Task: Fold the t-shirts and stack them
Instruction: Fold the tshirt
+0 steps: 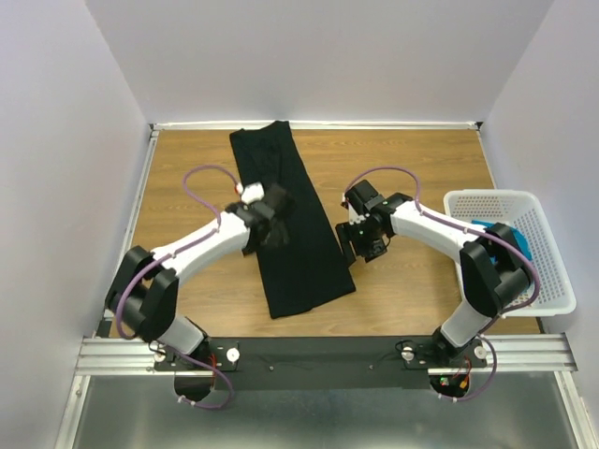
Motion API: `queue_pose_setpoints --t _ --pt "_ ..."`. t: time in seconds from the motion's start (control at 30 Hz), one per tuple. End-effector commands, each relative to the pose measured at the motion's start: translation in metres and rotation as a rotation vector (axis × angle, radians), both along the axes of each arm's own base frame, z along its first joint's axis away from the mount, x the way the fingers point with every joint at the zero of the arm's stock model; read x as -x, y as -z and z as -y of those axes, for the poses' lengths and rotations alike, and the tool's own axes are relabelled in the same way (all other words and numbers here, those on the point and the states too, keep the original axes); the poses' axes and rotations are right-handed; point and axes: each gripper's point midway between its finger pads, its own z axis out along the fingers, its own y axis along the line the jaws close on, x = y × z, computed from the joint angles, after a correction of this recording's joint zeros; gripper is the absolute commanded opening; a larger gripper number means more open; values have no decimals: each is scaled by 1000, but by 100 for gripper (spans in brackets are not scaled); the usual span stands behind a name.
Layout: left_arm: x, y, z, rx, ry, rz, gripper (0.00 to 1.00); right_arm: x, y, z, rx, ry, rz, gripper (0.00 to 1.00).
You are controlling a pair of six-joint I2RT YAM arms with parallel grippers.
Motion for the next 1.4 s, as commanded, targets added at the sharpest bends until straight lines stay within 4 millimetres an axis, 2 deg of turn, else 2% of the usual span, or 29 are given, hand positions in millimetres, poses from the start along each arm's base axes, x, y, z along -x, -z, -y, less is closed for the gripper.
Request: queue_pose_setpoints --t 0.0,0.03,0.1,0.13,0.27,0.33,0.43,0.63,0.97,1.37 --pt "72 11 13 103 -58 -105 77 16 1 -3 -61 4 -40 69" --pt "92 24 12 108 -55 -155 77 22 4 -4 -76 16 -63 67" --pt "107 25 15 154 -70 -165 76 28 6 -10 -118 18 -84 63" --pt "122 33 14 143 -53 -192 75 34 12 -7 -115 23 -106 61" --pt "146 46 15 146 -16 -257 74 43 24 0 -102 17 -113 57" --pt "152 50 17 141 -2 -271 74 45 27 1 -100 20 -115 56" --pt "172 54 24 156 34 -304 73 49 23 -8 -155 35 -137 52" --pt "187 56 25 208 42 -319 71 41 5 -15 -195 23 -79 52" --pt "194 69 26 176 86 -350 70 59 36 -6 -112 25 -156 51" --pt "194 77 30 169 121 -364 66 75 55 1 -46 17 -188 51"
